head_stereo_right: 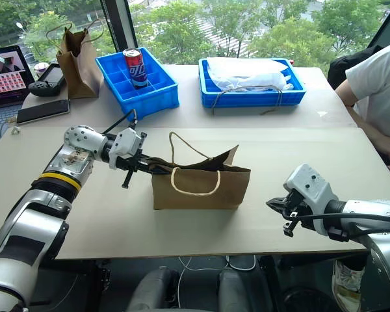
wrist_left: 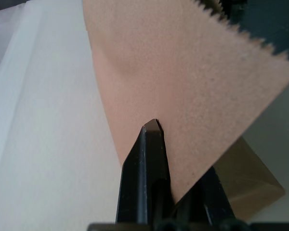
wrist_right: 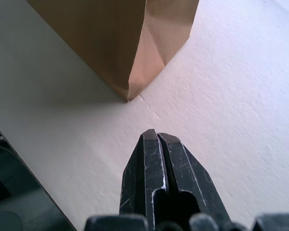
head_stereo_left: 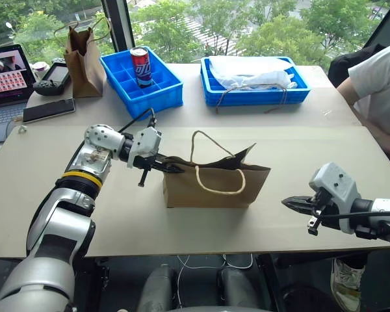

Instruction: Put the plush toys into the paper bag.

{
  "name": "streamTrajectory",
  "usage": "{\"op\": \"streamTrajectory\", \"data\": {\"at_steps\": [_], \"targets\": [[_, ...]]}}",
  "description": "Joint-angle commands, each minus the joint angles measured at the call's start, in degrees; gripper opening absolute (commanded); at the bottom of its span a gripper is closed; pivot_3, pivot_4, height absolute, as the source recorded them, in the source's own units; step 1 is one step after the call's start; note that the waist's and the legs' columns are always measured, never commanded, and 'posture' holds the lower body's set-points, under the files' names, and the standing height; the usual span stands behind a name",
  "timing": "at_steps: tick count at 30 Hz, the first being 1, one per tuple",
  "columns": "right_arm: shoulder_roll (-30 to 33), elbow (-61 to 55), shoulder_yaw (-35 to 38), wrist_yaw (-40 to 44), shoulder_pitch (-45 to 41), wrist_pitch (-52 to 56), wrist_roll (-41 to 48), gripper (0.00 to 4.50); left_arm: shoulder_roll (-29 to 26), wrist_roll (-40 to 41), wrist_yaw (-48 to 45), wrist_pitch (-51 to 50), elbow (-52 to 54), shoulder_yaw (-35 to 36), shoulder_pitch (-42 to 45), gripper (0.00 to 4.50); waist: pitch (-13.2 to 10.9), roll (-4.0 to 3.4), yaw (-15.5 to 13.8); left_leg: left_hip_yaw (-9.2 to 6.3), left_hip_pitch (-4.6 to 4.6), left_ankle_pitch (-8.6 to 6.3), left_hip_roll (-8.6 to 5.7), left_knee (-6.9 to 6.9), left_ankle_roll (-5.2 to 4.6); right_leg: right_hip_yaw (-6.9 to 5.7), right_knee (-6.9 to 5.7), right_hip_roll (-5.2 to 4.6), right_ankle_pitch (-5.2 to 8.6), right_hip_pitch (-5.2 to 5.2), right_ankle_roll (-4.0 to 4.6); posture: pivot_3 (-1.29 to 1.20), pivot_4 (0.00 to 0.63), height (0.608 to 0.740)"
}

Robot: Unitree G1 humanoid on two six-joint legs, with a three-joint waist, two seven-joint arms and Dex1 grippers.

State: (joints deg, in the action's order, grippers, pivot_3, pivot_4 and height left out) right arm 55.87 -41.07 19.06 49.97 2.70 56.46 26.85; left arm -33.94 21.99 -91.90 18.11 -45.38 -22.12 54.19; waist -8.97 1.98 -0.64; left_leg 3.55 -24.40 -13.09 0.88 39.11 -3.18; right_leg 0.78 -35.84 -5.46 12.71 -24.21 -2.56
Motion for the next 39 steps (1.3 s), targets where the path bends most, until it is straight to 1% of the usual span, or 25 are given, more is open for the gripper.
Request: {"op": "streamTrajectory", "data": {"at_steps": [1,2,3,5,6,10,11,13,15,17,19,20,22,23,25,26,27,29,31,34,39], "targets": [[1.61,1.24,1.51,0.46,-1.19,-2.6,0.24,0.0,-1.82,4.06,-0.6,-6.74,1.22,0.67,1.77,0.64,0.0,0.0,-0.01,0.0,0.0,0.0,0.0,0.0,0.0,0.0,0.0,0.0,0.0,0.0,0.0,0.0,0.15,0.74],[2.24,2.22,1.05,0.39,-1.52,-2.94,-0.24,0.0,-2.55,5.25,-0.6,-7.89,1.82,1.18,2.13,0.78,0.0,0.0,0.03,0.0,-0.02,0.0,0.0,0.02,0.0,0.0,-0.01,0.0,0.0,-0.01,-0.01,0.0,0.15,0.74],[3.1,3.27,0.3,0.26,-1.89,-3.54,-1.03,0.0,-3.56,5.97,-0.6,-7.99,2.53,1.31,2.27,1.09,0.0,0.0,0.09,0.0,-0.02,0.0,0.0,0.02,0.0,0.0,-0.01,0.0,0.0,-0.02,-0.01,0.0,0.15,0.74],[3.61,4.6,-0.79,-0.22,-3.17,-3.9,-1.14,0.0,-5.32,7.41,-0.6,-8.68,4.38,1.35,2.14,1.8,0.0,0.0,0.14,0.01,-0.03,0.0,0.01,0.02,0.0,0.01,-0.03,0.01,0.0,-0.05,-0.01,0.0,0.15,0.74],[3.34,5.02,-1.39,-0.35,-4.2,-3.82,-0.56,0.0,-6.48,9.17,-0.6,-10.17,6.1,1.69,1.92,2.18,-0.01,0.01,0.16,0.0,-0.02,0.0,0.01,0.02,0.0,0.0,-0.03,0.01,0.0,-0.05,-0.01,0.0,0.15,0.74],[3.76,6.38,-3.32,-0.01,-5.91,-4.49,-0.56,0.0,-10.77,14.65,-0.6,-16.32,13.25,2.84,0.54,3.5,-0.01,0.01,0.11,-0.02,-0.04,0.0,0.06,0.01,0.0,0.01,-0.03,0.04,0.0,-0.06,-0.01,0.0,0.15,0.74],[3.96,6.99,-3.71,0.11,-6.36,-4.74,-0.69,0.0,-12.69,16.16,-0.6,-18.74,15.45,3.39,-0.09,3.94,-0.01,0.01,0.09,-0.02,-0.04,-0.01,0.04,0.02,-0.01,0.01,-0.02,0.03,0.01,-0.05,-0.02,0.0,0.15,0.74],[4.47,8.0,-4.13,0.47,-6.88,-5.34,-0.93,0.0,-15.86,18.4,-0.6,-23.27,18.62,4.6,-1.17,4.47,-0.01,0.0,0.13,0.0,-0.06,-0.01,0.04,0.02,-0.01,0.03,-0.02,0.01,0.01,-0.07,-0.03,0.0,0.15,0.74],[5.02,9.26,-4.03,1.04,-7.09,-6.26,-1.17,0.0,-20.01,18.73,-0.6,-25.06,20.15,5.74,-2.92,4.47,0.0,0.0,0.15,0.0,-0.06,-0.01,0.04,0.02,-0.01,0.02,-0.02,0.01,0.02,-0.07,-0.03,0.0,0.15,0.74],[5.07,10.95,-3.49,1.5,-7.37,-7.67,-1.19,0.0,-23.59,18.15,-0.6,-27.49,19.08,9.86,-5.21,4.47,0.0,0.0,0.29,0.01,-0.01,-0.01,0.05,0.01,-0.01,0.02,-0.03,0.03,0.02,-0.06,-0.03,0.0,0.15,0.74],[4.63,12.32,-2.61,1.71,-7.26,-9.79,-1.42,0.0,-25.36,17.27,0.93,-29.96,17.21,14.65,-7.55,4.47,0.0,0.0,0.45,0.02,0.01,-0.01,0.07,0.0,-0.01,0.02,-0.05,0.06,0.02,-0.07,-0.03,0.0,0.15,0.74],[3.72,13.16,-1.89,1.21,-7.47,-11.27,-1.54,0.0,-25.78,17.19,3.3,-32.38,16.7,16.77,-8.78,4.47,0.0,0.0,0.46,0.03,0.01,-0.01,0.08,0.0,-0.01,0.01,-0.06,0.06,0.03,-0.07,-0.02,0.0,0.15,0.74],[-0.86,15.79,0.1,-1.93,-9.07,-15.41,-1.41,0.0,-25.96,19.38,7.04,-36.36,17.11,22.55,-13.74,4.47,0.0,0.0,0.45,0.02,0.03,0.0,0.08,0.01,-0.01,0.01,-0.08,0.05,0.03,-0.06,-0.03,0.0,0.15,0.74],[-3.85,16.81,1.36,-3.5,-9.65,-17.39,-0.76,0.0,-25.62,19.34,9.42,-37.29,18.12,24.75,-16.65,4.47,0.0,0.0,0.47,0.02,0.06,0.0,0.08,0.01,-0.01,0.0,-0.06,0.05,0.03,-0.02,-0.03,0.0,0.15,0.74],[-9.89,18.1,3.84,-6.65,-10.1,-21.81,-0.28,0.0,-24.15,16.7,16.09,-36.44,22.18,27.89,-22.49,4.47,0.0,0.0,0.49,0.04,0.1,-0.01,0.08,-0.02,0.0,0.03,-0.09,0.01,0.04,-0.01,-0.05,0.0,0.15,0.74],[-12.5,18.08,5.0,-7.69,-9.89,-22.31,0.84,0.0,-22.97,16.32,19.95,-36.48,24.79,29.83,-25.02,4.47,0.0,0.0,0.3,0.03,0.09,-0.01,0.08,-0.02,0.0,0.02,-0.1,0.0,0.04,-0.01,-0.05,0.0,0.15,0.74],[-14.75,17.77,5.87,-8.44,-9.2,-22.86,1.85,0.0,-21.59,16.41,23.84,-36.95,27.97,31.84,-27.66,4.47,0.0,0.0,0.07,0.01,0.07,0.0,0.07,-0.04,0.0,0.01,-0.1,-0.03,0.04,-0.02,-0.05,0.0,0.15,0.74],[-17.36,17.09,6.17,-8.98,-7.66,-23.95,2.35,0.0,-18.73,15.35,30.6,-36.55,32.95,34.58,-31.63,4.47,-0.01,0.01,-0.33,0.0,-0.02,0.01,0.03,-0.01,0.02,-0.02,-0.14,-0.09,0.04,-0.06,-0.05,0.0,0.15,0.74],[-18.64,16.44,5.58,-9.07,-5.74,-25.1,1.87,0.0,-15.75,12.51,35.85,-34.43,37.38,35.75,-35.94,4.47,0.0,0.01,-0.43,-0.06,0.01,0.0,0.03,-0.01,0.03,-0.04,-0.08,-0.16,0.01,0.03,-0.05,0.0,0.15,0.74],[-19.2,15.92,5.13,-8.86,-4.01,-25.97,2.31,0.0,-12.48,11.38,38.61,-34.39,42.9,36.58,-41.84,4.47,0.0,0.0,-0.07,0.03,0.07,0.0,-0.02,-0.07,0.03,0.01,-0.08,-0.27,0.0,0.04,-0.05,0.0,0.15,0.74],[-17.9,16.15,4.08,-7.62,-1.45,-27.73,0.91,0.0,-9.23,8.84,40.87,-33.38,45.24,36.32,-44.83,4.47,0.0,0.0,0.03,0.05,0.22,0.02,0.06,-0.09,0.07,0.01,-0.15,-0.21,-0.06,0.03,0.07,0.0,0.15,0.74]]}}
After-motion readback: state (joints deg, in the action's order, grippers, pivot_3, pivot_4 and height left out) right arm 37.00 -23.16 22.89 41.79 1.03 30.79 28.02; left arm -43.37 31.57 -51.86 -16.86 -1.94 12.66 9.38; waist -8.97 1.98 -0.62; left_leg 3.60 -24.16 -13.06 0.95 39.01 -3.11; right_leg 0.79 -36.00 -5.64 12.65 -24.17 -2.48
